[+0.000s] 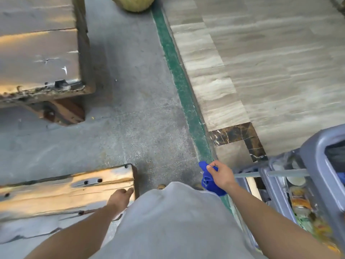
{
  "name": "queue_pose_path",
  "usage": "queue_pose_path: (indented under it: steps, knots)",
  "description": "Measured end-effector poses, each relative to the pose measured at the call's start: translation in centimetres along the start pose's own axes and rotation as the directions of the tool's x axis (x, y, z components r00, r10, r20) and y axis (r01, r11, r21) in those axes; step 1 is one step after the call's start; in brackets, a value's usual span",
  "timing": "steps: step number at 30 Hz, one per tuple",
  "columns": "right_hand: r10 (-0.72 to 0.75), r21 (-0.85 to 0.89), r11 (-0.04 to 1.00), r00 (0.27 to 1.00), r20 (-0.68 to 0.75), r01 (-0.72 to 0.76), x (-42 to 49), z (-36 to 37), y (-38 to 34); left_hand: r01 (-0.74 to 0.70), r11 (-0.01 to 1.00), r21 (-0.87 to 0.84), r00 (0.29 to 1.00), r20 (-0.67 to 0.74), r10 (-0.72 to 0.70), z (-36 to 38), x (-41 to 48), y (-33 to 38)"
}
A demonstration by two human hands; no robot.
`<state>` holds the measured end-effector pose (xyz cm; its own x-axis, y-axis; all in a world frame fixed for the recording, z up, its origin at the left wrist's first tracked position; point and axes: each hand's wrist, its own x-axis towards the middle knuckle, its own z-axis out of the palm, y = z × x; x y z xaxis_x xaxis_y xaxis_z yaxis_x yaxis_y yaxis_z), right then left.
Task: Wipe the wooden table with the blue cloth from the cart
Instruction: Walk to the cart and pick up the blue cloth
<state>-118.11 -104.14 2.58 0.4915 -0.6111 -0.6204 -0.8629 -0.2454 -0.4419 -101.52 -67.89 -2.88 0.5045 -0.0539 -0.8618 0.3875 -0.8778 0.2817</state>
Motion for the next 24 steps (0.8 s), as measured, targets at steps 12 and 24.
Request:
queue_pose_path:
  steps: [12,24]
  knots:
    - [0.05,-0.16,0.986,0.998,0.038,-0.043,9.6,-2.1,-7.0,-0.091,0.977,-0.194,0.995,-0.066,0.08,-4.1,2.5,8.7]
    - [-0.199,-0.376,0.873,0.93,0.309,0.312,24.3,-2.5,-25.9,0.075,0.939,-0.336,0.967,-0.207,-0.151,-11.4,4.9,15.2]
